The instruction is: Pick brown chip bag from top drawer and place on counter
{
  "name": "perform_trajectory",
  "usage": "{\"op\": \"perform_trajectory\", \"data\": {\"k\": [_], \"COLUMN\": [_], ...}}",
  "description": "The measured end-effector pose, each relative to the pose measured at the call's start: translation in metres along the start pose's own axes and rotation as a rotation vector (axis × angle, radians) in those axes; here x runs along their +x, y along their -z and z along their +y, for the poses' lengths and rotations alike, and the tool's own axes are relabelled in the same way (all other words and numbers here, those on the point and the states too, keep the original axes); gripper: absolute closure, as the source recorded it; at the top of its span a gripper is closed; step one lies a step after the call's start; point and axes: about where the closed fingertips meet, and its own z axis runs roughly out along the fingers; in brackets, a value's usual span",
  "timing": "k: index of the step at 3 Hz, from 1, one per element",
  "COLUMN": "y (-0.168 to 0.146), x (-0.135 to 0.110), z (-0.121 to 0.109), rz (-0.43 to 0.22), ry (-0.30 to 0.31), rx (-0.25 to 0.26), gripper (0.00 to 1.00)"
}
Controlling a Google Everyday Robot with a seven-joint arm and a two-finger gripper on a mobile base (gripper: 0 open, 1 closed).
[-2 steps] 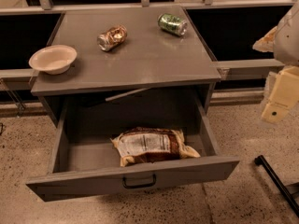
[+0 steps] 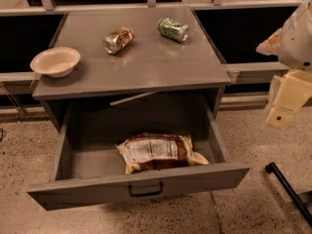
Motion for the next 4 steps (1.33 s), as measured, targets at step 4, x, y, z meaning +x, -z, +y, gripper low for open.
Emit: {"op": "perform_trajectory", "data": {"k": [4], "y": [-0.177], "x": [-0.058], "z": [0.009], "rz": [-0.196], "ry": [0.137], "rx": [-0.198], "gripper": [0.18]}}
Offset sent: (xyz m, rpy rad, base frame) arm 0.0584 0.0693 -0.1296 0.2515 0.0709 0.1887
